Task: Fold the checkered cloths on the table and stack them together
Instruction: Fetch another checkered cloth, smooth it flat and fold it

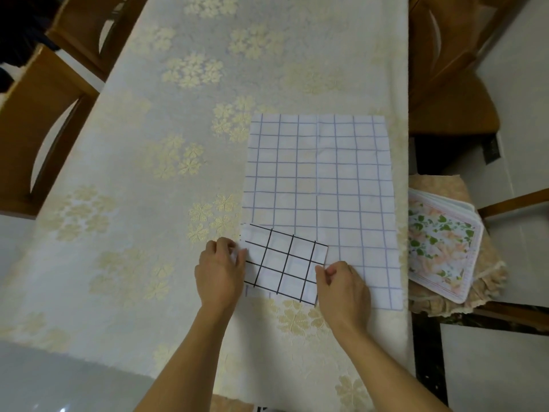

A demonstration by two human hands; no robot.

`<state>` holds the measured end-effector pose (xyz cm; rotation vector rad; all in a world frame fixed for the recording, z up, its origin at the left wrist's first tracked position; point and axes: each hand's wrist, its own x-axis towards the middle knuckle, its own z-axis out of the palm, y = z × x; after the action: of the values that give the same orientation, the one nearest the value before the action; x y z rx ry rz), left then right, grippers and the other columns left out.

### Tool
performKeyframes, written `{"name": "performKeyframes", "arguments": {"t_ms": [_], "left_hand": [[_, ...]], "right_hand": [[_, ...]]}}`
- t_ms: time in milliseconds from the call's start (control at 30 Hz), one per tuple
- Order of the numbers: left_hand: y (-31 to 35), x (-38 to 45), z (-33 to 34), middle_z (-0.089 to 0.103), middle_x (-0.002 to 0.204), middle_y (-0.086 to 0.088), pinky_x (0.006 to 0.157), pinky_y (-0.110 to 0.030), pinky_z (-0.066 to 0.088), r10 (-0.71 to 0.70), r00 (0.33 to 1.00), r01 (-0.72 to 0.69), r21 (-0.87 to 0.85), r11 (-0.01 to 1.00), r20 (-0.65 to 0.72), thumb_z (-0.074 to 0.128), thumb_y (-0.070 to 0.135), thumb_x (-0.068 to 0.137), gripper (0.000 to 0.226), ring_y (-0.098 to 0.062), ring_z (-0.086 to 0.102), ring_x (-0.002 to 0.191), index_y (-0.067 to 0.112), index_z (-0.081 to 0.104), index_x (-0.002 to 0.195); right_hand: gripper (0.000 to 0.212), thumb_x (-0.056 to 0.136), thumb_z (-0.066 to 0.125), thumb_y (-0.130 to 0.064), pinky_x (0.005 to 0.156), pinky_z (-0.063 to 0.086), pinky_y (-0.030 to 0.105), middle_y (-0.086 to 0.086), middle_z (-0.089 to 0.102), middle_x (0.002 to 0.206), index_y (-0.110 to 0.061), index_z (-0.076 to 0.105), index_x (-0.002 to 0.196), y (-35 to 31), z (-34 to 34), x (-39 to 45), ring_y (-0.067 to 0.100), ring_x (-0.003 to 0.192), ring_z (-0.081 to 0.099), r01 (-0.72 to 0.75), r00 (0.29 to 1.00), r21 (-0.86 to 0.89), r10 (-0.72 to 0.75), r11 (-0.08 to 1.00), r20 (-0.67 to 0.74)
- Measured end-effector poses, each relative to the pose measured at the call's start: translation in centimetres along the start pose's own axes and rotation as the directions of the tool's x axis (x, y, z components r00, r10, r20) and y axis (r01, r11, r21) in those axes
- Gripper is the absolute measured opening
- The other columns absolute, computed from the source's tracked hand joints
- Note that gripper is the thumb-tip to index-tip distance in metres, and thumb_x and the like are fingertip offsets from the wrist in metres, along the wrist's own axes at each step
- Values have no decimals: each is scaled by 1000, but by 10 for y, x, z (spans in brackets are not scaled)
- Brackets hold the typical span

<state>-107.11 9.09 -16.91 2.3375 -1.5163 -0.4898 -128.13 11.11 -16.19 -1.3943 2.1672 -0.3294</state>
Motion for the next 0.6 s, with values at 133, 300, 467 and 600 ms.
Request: {"name": "performKeyframes", "arguments": {"t_ms": [133,300,467,600], "left_hand": [[7,1,1,57,90,0,74,-40,48,-71,997,71,1,997,37,62,33,94,20,-22,54,81,13,61,98],[11,5,0,59,96,-5,78,-40,44,-146,985,144,32,989,88,56,34,96,22,-24,53,88,12,62,98],[10,5,-5,59,91,-3,79,-43,49,-160,978,171,-75,982,138,57,34,97,20,-23,55,84,15,60,94],[10,0,-16,59,80,1,62,-22,44,-194,958,244,-251,937,211,57,31,98,18,-13,55,71,16,54,88]], "right_hand": [[24,94,61,-43,66,44,31,-6,59,80,-22,55,84,-10,4,0,15,70,51,-123,992,51,121,991,34],[24,95,62,-37,68,47,33,-4,57,81,-17,55,84,-15,12,1,18,73,55,-182,982,88,175,979,76],[26,94,63,-31,59,40,30,-2,54,82,-17,50,76,-14,15,3,17,69,52,-171,983,152,160,973,85],[27,96,61,-29,54,39,29,1,55,78,-16,48,77,-17,10,2,16,65,50,-143,988,245,122,959,100]]}}
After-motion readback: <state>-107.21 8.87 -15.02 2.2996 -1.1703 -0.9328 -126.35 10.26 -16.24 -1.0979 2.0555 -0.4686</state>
